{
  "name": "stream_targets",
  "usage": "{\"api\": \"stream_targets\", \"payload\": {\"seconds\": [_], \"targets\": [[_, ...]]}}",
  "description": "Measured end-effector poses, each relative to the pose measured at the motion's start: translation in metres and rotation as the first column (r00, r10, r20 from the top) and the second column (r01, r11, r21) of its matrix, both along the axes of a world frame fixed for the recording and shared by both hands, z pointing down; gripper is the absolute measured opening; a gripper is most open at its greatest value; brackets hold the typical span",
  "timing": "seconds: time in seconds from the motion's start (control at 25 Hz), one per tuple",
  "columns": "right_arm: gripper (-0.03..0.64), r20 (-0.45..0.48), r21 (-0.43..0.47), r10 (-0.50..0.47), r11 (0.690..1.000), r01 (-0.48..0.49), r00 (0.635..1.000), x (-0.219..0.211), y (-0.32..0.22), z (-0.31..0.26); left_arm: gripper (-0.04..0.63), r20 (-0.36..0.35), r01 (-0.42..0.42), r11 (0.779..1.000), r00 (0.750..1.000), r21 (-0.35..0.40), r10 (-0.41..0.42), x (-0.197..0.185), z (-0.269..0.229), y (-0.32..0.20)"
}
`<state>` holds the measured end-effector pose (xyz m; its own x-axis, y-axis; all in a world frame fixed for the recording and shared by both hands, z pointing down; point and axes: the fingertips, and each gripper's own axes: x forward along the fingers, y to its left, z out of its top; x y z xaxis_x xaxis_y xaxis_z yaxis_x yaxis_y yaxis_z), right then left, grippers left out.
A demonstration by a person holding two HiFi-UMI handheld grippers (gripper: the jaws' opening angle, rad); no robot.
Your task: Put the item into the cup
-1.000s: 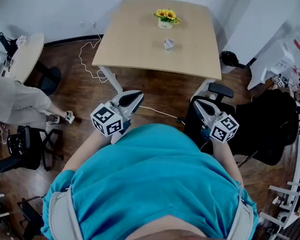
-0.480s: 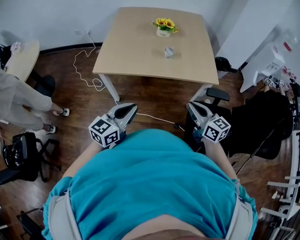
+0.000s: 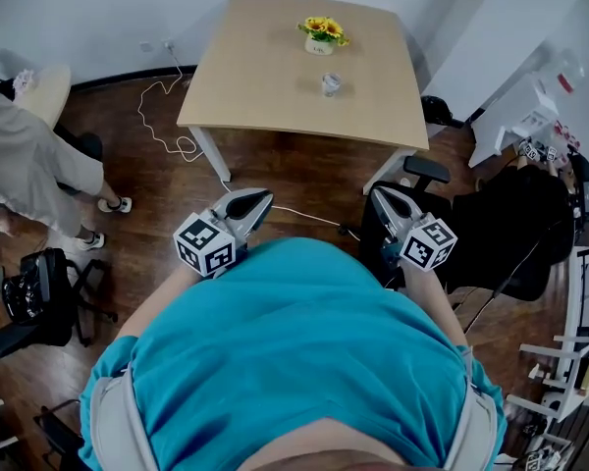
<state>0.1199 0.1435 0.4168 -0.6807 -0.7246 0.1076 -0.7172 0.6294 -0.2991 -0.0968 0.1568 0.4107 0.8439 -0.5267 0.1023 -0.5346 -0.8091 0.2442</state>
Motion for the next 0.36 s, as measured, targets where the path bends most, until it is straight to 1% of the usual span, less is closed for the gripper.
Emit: {"api": "stream_targets", "payload": {"seconds": [0.36], "targets": [[0.0,-0.007,0.009,0.003,1.0,-0.003,1.0,0.013,0.003,-0.001,0.003,0.009,-0.003,1.0,1.0,0.008,0.003,0.01,-0.001,0.002]]}}
